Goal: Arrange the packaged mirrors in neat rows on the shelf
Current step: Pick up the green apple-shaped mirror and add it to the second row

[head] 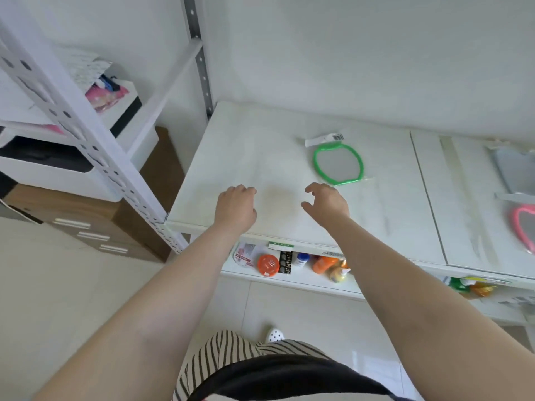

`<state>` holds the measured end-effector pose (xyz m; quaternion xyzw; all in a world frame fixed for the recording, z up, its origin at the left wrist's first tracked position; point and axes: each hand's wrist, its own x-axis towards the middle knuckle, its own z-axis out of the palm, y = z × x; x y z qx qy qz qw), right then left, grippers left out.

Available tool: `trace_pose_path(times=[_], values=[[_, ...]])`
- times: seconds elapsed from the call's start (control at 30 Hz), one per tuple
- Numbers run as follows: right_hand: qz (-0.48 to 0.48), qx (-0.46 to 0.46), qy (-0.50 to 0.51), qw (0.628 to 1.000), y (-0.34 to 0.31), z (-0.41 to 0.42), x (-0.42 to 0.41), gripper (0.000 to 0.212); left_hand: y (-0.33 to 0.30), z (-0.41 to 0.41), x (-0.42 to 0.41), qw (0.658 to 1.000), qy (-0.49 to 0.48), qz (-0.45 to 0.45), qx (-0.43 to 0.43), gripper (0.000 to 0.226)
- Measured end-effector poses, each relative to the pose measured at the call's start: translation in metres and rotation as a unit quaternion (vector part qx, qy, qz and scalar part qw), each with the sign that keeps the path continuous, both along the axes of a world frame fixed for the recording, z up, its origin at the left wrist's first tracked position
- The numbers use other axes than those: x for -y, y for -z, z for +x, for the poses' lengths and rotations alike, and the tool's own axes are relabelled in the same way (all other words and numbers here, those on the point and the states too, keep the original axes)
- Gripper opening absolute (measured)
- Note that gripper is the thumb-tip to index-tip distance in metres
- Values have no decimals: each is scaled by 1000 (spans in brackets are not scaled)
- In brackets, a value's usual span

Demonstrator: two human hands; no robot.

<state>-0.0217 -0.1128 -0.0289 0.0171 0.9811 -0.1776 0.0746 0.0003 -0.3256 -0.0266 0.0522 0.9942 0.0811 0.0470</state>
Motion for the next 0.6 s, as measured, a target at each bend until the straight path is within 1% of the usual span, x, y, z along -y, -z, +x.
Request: trace_pose_path(times=[0.2,0.43,0.6], values=[[11,15,72,997,-3,-37,-26,40,4,-60,-13,999,30,12,16,49],[27,12,199,980,-13,-69,-56,44,4,-138,-40,990,140,-5,15,49],[23,8,259,965,-21,-80,-76,46,3,-168,-66,984,174,-15,31,45]])
